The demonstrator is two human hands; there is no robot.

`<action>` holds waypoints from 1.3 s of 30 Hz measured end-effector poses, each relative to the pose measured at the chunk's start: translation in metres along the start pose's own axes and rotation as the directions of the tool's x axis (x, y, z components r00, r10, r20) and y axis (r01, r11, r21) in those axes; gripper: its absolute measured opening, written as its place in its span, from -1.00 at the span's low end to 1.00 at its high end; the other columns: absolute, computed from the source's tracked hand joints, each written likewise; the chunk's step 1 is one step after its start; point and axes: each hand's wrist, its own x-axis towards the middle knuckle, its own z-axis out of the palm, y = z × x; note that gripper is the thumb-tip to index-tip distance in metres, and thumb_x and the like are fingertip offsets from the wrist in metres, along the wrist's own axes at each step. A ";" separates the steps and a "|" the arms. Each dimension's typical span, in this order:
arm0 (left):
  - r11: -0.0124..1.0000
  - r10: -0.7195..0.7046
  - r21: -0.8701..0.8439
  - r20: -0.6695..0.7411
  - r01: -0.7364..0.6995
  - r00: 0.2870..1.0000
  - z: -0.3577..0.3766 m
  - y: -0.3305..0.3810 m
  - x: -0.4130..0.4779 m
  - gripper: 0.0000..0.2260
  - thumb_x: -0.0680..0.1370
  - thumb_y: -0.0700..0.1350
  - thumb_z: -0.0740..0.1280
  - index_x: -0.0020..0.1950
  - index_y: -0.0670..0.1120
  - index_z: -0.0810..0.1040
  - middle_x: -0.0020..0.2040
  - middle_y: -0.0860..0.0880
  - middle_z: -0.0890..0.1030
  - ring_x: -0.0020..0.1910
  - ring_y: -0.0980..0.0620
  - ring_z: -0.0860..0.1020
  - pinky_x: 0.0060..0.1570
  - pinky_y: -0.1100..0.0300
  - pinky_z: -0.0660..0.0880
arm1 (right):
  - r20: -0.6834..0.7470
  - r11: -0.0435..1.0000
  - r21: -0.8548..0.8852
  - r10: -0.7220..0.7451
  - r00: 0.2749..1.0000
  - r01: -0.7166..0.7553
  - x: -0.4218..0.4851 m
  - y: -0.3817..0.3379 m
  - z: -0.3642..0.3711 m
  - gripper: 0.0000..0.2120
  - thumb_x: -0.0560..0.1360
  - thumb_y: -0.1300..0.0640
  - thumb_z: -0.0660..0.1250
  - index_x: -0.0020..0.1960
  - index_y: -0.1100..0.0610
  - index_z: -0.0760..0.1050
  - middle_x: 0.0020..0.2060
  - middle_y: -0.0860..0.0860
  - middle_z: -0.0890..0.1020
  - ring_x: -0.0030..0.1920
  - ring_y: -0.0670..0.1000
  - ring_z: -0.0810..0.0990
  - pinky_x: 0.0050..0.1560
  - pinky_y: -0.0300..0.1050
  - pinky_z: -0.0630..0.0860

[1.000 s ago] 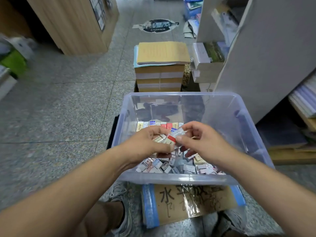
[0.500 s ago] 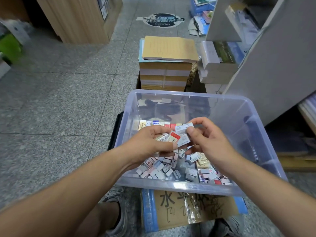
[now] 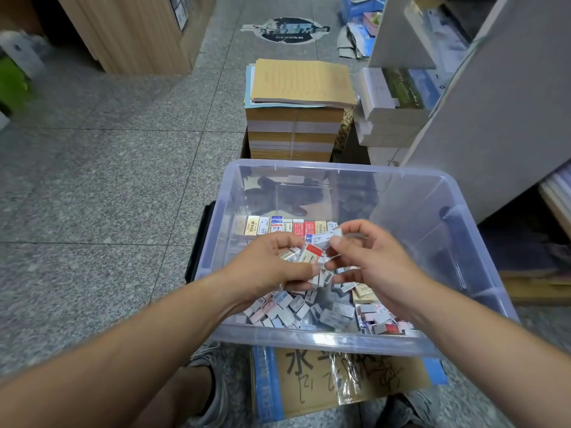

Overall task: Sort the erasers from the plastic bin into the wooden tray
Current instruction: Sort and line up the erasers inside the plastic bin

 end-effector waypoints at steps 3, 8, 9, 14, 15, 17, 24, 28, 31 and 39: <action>0.999 0.013 0.033 -0.045 -0.012 0.999 -0.001 0.001 0.004 -0.65 0.41 -0.42 0.52 0.13 -0.26 0.54 0.01 -0.11 0.72 -0.12 -0.08 0.70 -0.15 0.11 0.69 | -0.047 0.999 -0.052 0.005 0.999 -0.007 0.011 -0.005 -0.014 -0.85 0.58 0.35 0.35 0.13 0.23 0.52 -0.15 0.15 0.69 -0.24 0.07 0.66 -0.27 -0.04 0.62; 0.993 0.027 0.119 -0.111 -0.013 0.993 -0.011 -0.001 0.009 -0.66 0.40 -0.37 0.56 0.11 -0.18 0.56 0.13 -0.16 0.66 -0.15 -0.10 0.69 -0.08 0.06 0.67 | -0.153 0.979 -0.186 0.059 0.987 -0.087 0.041 -0.007 -0.038 -0.71 0.57 0.38 0.31 0.12 0.06 0.65 -0.24 0.04 0.70 -0.22 0.06 0.64 -0.15 0.04 0.64; 0.992 0.019 0.124 -0.122 -0.004 0.992 -0.013 -0.001 0.009 -0.65 0.40 -0.37 0.56 0.11 -0.17 0.56 0.13 -0.17 0.65 -0.16 -0.11 0.69 -0.07 0.05 0.67 | -0.181 0.972 -0.206 0.076 0.981 -0.113 0.049 -0.007 -0.038 -0.72 0.57 0.36 0.30 0.11 0.05 0.64 -0.29 0.01 0.69 -0.25 0.04 0.62 -0.20 0.00 0.62; 0.993 -0.002 0.116 -0.126 0.017 0.992 -0.016 -0.002 0.011 -0.64 0.40 -0.36 0.57 0.10 -0.14 0.56 0.10 -0.13 0.66 -0.14 -0.17 0.69 0.07 -0.12 0.66 | -0.219 0.904 -0.352 0.173 0.960 -0.243 0.086 0.002 -0.025 -0.92 0.56 0.35 0.31 -0.04 0.22 0.56 -0.29 0.15 0.65 -0.35 0.05 0.60 -0.31 -0.09 0.59; 0.994 0.002 0.112 -0.124 0.012 0.992 -0.014 -0.001 0.009 -0.65 0.40 -0.36 0.57 0.09 -0.14 0.57 0.10 -0.13 0.66 -0.14 -0.17 0.69 0.06 -0.12 0.66 | -0.222 0.895 -0.368 0.180 0.958 -0.253 0.092 0.005 -0.021 -0.94 0.55 0.34 0.33 -0.04 0.26 0.57 -0.27 0.17 0.65 -0.34 0.06 0.61 -0.31 -0.09 0.60; 0.993 0.028 0.113 -0.119 -0.014 0.992 -0.014 0.007 0.005 -0.70 0.41 -0.36 0.56 0.06 -0.15 0.58 0.08 -0.15 0.68 -0.14 -0.16 0.70 0.05 -0.08 0.67 | -0.214 0.906 -0.350 0.171 0.962 -0.238 0.103 0.009 -0.010 -0.92 0.53 0.34 0.38 0.02 0.29 0.59 -0.22 0.20 0.68 -0.31 0.07 0.63 -0.29 -0.07 0.63; 0.962 0.263 -0.011 -0.205 -0.271 0.943 -0.063 0.060 -0.014 -0.65 0.29 -0.32 0.54 0.03 -0.20 0.59 -0.08 -0.16 0.71 -0.18 -0.06 0.69 -0.12 0.10 0.69 | -0.113 0.963 -0.165 0.198 0.974 -0.215 0.124 0.016 0.044 -0.81 0.56 0.41 0.29 -0.03 0.16 0.58 -0.10 0.21 0.69 -0.23 0.13 0.71 -0.33 -0.08 0.62; 0.925 0.338 -0.070 -0.297 -0.374 0.893 -0.085 0.071 -0.020 -0.68 0.36 -0.35 0.50 0.08 -0.23 0.55 -0.11 -0.12 0.70 -0.20 0.00 0.65 -0.12 0.11 0.68 | -0.105 0.957 -0.205 0.187 0.977 -0.205 0.134 0.024 0.081 -0.75 0.46 0.51 0.35 0.02 0.21 0.56 -0.09 0.24 0.66 -0.29 0.14 0.70 -0.11 0.12 0.70; 0.923 0.338 -0.066 -0.334 -0.379 0.880 -0.096 0.066 -0.018 -0.74 0.42 -0.40 0.48 0.06 -0.21 0.56 -0.10 -0.13 0.69 -0.17 -0.02 0.66 -0.12 0.09 0.68 | -0.156 0.944 -0.260 0.168 0.973 -0.204 0.144 0.035 0.104 -0.75 0.39 0.41 0.49 -0.04 0.17 0.55 -0.08 0.24 0.66 -0.27 0.16 0.69 -0.11 0.13 0.70; 0.938 0.309 -0.059 -0.306 -0.341 0.901 -0.102 0.054 -0.014 -0.73 0.45 -0.42 0.49 0.08 -0.21 0.56 -0.13 -0.04 0.71 -0.16 -0.01 0.66 -0.10 0.09 0.69 | -0.220 0.814 -0.570 -0.021 0.975 -0.111 0.160 0.045 0.131 -0.79 0.42 0.16 0.57 -0.28 0.17 0.57 -0.35 0.12 0.68 -0.26 0.17 0.69 -0.09 0.10 0.68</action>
